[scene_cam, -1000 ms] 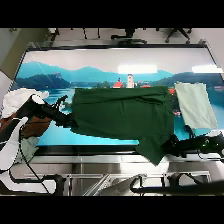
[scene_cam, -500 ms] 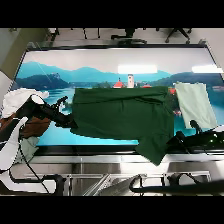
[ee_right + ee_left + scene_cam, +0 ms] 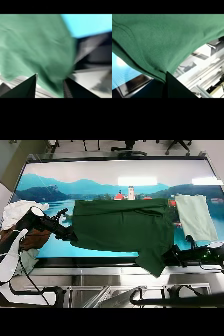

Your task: Fold the shirts.

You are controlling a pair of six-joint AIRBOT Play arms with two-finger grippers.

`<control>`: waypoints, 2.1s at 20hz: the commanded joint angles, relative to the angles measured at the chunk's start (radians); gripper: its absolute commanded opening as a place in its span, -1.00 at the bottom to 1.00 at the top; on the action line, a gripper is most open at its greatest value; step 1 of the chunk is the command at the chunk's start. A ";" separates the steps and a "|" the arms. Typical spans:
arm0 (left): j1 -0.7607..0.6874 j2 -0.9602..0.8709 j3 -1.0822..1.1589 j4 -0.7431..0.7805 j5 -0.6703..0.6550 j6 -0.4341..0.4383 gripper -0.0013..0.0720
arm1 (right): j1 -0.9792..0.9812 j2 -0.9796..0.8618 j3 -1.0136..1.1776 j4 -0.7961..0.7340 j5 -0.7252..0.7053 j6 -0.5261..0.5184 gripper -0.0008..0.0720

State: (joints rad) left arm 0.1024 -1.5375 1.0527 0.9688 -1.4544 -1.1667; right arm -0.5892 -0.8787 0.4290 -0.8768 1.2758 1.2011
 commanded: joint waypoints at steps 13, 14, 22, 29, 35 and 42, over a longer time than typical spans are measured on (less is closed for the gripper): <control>0.180 0.175 -0.222 0.150 -0.013 -0.106 -0.93 | 0.005 0.168 0.101 -0.096 0.101 0.102 -0.93; 0.190 0.187 -0.219 0.109 -0.012 -0.104 -0.94 | 0.005 0.166 0.111 0.002 0.089 0.048 -0.93; 0.067 0.179 0.136 0.060 0.149 -0.097 -0.93 | 0.070 -0.066 0.481 0.365 -0.098 -0.103 -0.93; -0.022 -0.188 0.478 0.061 0.169 -0.087 -0.93 | 0.267 -0.406 0.675 0.365 -0.310 -0.185 -0.93; -0.023 -0.401 0.642 0.058 -0.017 -0.102 0.66 | 0.247 -0.470 0.729 0.330 -0.272 -0.285 -0.30; 0.006 -0.422 0.852 0.057 -0.121 -0.181 0.96 | 0.193 -0.488 0.745 0.149 -0.171 -0.217 0.81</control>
State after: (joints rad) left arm 0.0940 -1.9480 1.8244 1.0275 -1.5265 -1.3033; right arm -0.3904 -1.3422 1.1698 -0.6746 1.0470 0.9573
